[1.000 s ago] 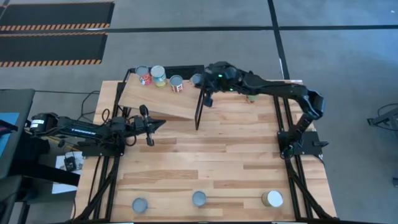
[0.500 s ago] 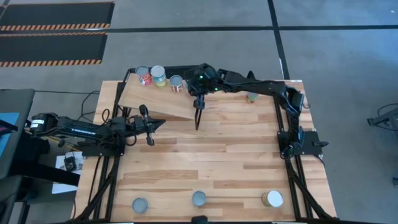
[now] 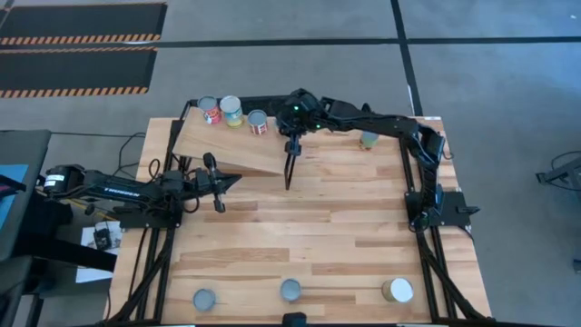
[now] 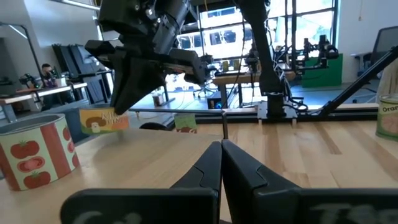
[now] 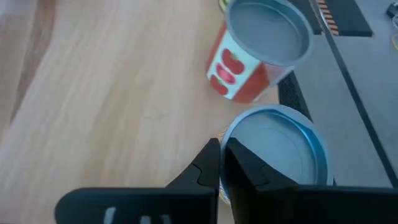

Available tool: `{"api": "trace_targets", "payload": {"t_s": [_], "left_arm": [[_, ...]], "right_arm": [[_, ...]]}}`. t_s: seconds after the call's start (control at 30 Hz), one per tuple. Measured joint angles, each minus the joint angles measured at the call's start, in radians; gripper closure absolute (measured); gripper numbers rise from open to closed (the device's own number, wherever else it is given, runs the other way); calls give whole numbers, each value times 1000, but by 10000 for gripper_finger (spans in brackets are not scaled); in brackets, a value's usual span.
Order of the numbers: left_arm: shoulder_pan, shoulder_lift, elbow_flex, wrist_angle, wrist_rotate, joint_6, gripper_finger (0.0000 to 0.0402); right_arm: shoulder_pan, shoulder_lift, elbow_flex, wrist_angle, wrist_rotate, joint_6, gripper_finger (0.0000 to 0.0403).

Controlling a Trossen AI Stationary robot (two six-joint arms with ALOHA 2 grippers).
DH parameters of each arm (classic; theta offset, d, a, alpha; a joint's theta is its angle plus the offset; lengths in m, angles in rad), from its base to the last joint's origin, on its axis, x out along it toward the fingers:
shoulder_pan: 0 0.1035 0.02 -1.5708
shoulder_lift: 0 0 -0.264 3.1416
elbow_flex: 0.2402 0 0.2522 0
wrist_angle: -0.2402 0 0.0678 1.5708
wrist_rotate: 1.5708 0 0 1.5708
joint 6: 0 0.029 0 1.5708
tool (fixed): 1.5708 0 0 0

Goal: Pick and place cans onto a shelf
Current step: Put the canned mushroom on the shelf

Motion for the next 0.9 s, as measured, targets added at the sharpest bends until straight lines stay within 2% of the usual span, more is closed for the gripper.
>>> {"api": "trace_targets", "payload": {"t_s": [0.9], "left_arm": [[0, 0, 0, 5, 0, -4, 400]], "right_arm": [[21, 0, -2, 4, -12, 21, 354]]}}
